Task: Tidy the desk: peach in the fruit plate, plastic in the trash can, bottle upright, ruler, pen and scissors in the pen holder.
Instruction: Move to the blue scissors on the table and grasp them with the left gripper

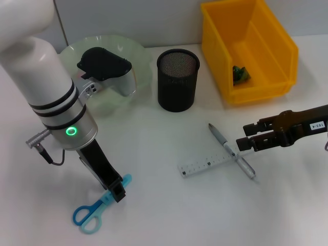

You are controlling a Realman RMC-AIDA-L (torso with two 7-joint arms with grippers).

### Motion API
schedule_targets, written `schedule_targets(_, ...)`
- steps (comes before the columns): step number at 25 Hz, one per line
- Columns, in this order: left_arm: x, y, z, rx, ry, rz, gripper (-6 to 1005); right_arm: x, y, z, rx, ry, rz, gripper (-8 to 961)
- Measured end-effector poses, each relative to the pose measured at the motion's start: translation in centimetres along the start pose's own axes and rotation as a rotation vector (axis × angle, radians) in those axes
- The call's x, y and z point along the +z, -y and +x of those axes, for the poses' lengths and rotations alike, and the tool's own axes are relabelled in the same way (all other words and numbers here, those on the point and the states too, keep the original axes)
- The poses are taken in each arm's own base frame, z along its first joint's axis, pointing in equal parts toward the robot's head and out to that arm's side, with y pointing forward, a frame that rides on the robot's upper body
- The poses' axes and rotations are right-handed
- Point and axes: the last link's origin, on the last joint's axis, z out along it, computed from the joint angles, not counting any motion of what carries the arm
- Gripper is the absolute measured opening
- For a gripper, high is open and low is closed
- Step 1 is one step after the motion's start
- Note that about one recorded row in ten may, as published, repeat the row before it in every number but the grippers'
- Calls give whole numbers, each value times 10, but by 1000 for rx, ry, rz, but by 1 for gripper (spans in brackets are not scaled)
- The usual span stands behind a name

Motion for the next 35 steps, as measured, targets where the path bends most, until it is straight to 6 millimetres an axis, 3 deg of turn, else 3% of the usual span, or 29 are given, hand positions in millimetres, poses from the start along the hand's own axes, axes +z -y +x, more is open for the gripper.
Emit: schedule_targets(35, 4, 1, -3, 22, 14, 10, 424, 1, 0, -1, 2, 1, -5, 725)
